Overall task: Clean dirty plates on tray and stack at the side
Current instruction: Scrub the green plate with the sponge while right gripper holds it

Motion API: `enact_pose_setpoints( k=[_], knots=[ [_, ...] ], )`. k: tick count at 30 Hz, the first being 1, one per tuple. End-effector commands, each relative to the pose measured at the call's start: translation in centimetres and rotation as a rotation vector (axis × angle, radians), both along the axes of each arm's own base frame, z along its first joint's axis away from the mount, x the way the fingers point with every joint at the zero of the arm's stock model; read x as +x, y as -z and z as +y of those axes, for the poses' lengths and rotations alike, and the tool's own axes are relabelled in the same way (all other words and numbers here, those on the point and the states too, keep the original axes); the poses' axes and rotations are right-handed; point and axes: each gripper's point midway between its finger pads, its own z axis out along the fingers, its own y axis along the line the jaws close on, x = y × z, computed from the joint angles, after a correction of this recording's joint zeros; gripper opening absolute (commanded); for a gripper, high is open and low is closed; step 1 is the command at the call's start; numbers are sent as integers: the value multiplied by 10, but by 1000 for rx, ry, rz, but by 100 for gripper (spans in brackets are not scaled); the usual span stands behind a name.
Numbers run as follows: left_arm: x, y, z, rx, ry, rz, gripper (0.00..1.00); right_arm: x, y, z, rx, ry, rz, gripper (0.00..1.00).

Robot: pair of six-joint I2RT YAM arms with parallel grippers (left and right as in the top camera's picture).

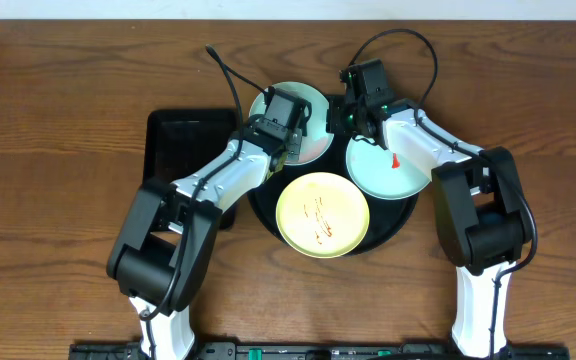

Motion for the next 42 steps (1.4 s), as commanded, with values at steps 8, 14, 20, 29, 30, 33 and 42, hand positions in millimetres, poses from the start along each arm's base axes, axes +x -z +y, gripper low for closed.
enact_pose_setpoints(
  k=[8, 14, 20, 29, 30, 33, 42],
  knots=[
    [-14, 11, -24, -111, 93, 79, 7, 4, 2, 3, 0, 5, -3, 1],
    [-14, 30, -24, -155, 2, 116, 7, 3, 2, 3, -1, 5, 1, 1],
    [5, 20, -33, -259, -82, 43, 7, 1, 4, 3, 0, 1, 14, 1],
    [20, 9, -32, -335, -202, -20, 7, -3, 4, 6, 10, -12, 26, 1],
    [25, 6, -32, -343, -208, -43, 7, -3, 4, 8, 10, -15, 26, 1],
    [32, 2, -18, -331, -317, -91, 7, -5, 4, 11, 6, -30, 22, 1],
    [45, -4, 18, -239, -442, -188, 7, -9, 6, 14, 2, -38, 32, 1]
  ],
)
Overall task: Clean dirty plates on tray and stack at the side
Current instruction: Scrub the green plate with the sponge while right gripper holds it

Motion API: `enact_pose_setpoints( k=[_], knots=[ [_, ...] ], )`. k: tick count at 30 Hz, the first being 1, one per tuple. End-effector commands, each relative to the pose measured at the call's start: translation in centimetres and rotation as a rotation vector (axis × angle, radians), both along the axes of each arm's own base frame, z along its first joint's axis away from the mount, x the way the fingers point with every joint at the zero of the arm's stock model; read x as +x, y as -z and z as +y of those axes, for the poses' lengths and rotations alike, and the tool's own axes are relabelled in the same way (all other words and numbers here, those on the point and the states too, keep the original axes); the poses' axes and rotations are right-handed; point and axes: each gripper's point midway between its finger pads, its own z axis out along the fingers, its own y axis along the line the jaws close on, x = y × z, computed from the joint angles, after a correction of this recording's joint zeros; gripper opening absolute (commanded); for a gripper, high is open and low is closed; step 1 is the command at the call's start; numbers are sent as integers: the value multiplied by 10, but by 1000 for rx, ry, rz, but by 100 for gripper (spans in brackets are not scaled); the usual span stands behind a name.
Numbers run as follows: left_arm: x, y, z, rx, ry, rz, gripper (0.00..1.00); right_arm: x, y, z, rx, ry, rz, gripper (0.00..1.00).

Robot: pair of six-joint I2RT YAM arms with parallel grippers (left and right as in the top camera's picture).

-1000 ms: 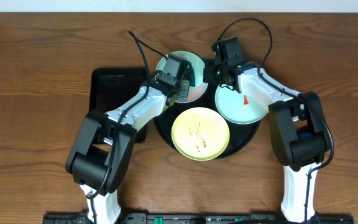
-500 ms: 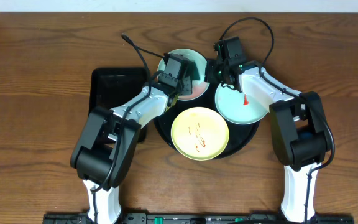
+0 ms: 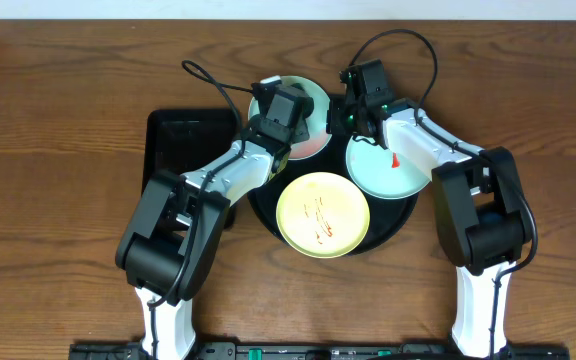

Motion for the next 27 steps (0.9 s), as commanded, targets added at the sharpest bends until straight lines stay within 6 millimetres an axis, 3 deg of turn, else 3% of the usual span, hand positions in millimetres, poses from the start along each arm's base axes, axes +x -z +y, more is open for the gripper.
enact_pose_setpoints(
  k=[1, 8, 12, 21, 27],
  knots=[
    [8, 5, 31, 63, -110, -18, 7, -5, 5, 13, 2, -33, 15, 1],
    [11, -2, 40, 122, -65, -28, 7, -6, 5, 13, 0, -32, 20, 1],
    [2, -9, 37, 163, -14, -9, 7, -5, 5, 12, -3, -28, 17, 1],
    [-38, 15, 4, 123, 159, 162, 7, -3, 4, 12, 0, -26, 5, 1],
    [-51, 21, -13, 69, 226, 212, 7, -2, 3, 12, 1, -25, 3, 1]
  ],
)
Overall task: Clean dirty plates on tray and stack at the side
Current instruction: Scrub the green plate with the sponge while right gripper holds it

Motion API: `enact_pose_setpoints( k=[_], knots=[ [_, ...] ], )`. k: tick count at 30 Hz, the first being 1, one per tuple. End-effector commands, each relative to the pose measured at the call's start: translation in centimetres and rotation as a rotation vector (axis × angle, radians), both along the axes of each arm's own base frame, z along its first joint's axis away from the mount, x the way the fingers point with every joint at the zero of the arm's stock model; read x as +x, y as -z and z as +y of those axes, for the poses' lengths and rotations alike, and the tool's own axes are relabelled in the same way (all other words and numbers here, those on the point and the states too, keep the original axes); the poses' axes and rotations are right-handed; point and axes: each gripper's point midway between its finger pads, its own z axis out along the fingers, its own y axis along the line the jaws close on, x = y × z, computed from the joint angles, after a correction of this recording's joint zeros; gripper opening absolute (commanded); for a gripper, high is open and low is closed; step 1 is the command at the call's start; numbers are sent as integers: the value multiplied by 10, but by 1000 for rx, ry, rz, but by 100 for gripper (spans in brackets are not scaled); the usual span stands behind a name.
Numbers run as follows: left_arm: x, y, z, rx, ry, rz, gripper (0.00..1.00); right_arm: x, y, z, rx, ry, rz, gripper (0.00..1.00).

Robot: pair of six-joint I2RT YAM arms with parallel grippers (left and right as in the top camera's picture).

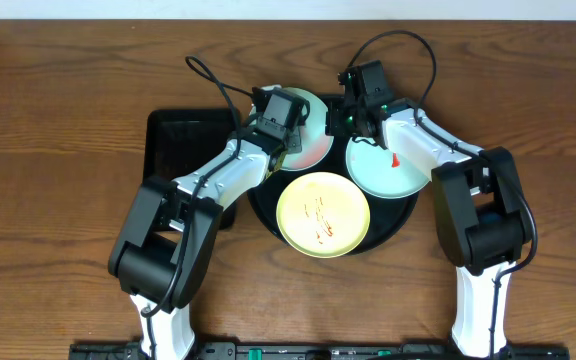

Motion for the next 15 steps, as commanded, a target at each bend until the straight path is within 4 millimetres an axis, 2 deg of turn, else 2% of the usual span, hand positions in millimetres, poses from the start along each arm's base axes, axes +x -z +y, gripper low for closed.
enact_pose_setpoints(
  k=[1, 15],
  knots=[
    [-22, 11, -24, -61, 111, 93, 7, 2, 3, 9, -12, -11, -13, 1],
    [-44, 18, -41, -152, 182, 198, 7, 3, 1, 10, -4, -5, -18, 1]
  ],
)
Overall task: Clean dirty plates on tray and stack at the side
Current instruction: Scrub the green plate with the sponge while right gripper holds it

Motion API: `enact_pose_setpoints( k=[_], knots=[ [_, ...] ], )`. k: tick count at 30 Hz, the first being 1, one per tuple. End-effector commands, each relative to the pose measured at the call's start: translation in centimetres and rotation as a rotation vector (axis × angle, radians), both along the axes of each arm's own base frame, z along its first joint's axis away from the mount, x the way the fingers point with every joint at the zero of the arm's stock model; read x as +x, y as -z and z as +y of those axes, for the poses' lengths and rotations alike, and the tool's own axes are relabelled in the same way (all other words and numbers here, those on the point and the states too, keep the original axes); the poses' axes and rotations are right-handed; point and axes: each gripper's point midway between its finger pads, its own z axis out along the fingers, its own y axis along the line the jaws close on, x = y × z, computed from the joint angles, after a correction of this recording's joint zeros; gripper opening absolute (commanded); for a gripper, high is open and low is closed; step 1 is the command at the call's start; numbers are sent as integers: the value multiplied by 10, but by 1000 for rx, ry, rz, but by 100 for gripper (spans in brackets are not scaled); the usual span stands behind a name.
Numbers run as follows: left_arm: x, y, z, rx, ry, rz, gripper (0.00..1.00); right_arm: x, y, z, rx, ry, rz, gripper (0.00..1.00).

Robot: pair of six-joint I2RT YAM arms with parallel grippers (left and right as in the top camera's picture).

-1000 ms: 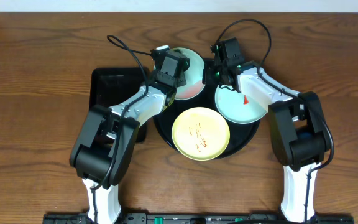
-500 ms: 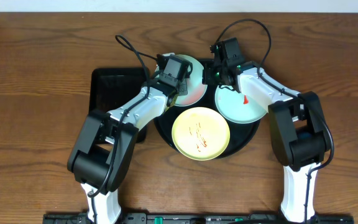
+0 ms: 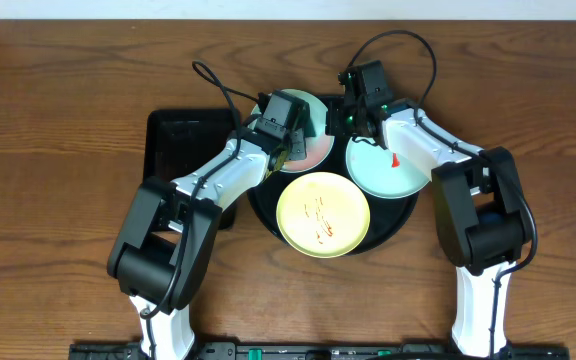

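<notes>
A round black tray (image 3: 398, 215) carries three plates. The pale green plate (image 3: 313, 152) at the back left has a pinkish smear on its near part. My left gripper (image 3: 306, 122) is low over this plate with a dark green sponge (image 3: 312, 123) at its tip. The teal plate (image 3: 378, 175) at the right bears a red mark. The yellow plate (image 3: 323, 213) in front shows brown streaks. My right gripper (image 3: 343, 120) sits at the gap between the pale green and teal plates; its fingers are hidden under its body.
A black rectangular tray (image 3: 173, 135) lies left of the round tray, partly under my left arm. Cables loop above both wrists. Bare wooden table (image 3: 68, 120) surrounds everything.
My left gripper has shifted a little to the right over the pale green plate, with the sponge now toward the plate's right side. The right gripper has not moved.
My left gripper stayed on the pale green plate throughout, first at its middle, then turned toward the back left, then back rightward. The pinkish smear shows on the near part of the plate. My right gripper held its place at the plate's right rim.
</notes>
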Motion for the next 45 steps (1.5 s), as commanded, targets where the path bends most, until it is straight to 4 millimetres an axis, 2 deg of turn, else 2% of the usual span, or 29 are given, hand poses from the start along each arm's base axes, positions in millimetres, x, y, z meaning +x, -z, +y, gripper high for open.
enact_pose_setpoints(
  k=[1, 5, 9, 11, 14, 19, 21, 25, 32, 39, 45],
  knots=[
    [-26, 12, -22, -62, 100, 97, 7, 2, 2, 10, -4, -3, -14, 1],
    [-24, 12, -19, -46, 94, 87, 7, 3, 2, 10, -3, 0, -13, 1],
    [-5, 8, 1, 77, 57, -8, 7, 1, 3, 10, -5, -3, -8, 1],
    [3, 6, 4, 117, 77, -49, 7, 0, 2, 12, -3, -7, -7, 1],
    [11, 7, 4, 142, 105, -89, 7, -1, 2, 16, -2, -16, -9, 1],
    [24, 16, 15, 163, 68, -113, 7, -3, 3, 17, -8, -24, -7, 1],
    [31, 14, 20, 155, 51, -130, 7, -4, 4, 16, -12, -30, -5, 1],
    [48, 6, 38, 138, -3, -173, 7, -5, 4, 17, -22, -44, -7, 1],
    [58, 5, 66, 138, -62, -177, 8, -5, 4, 17, -22, -44, -7, 1],
    [63, -1, 67, 132, -70, -190, 7, -5, 5, 16, -29, -43, -8, 1],
    [74, -27, 64, 111, -77, -253, 7, -7, 6, 15, -35, -46, 0, 1]
  ],
)
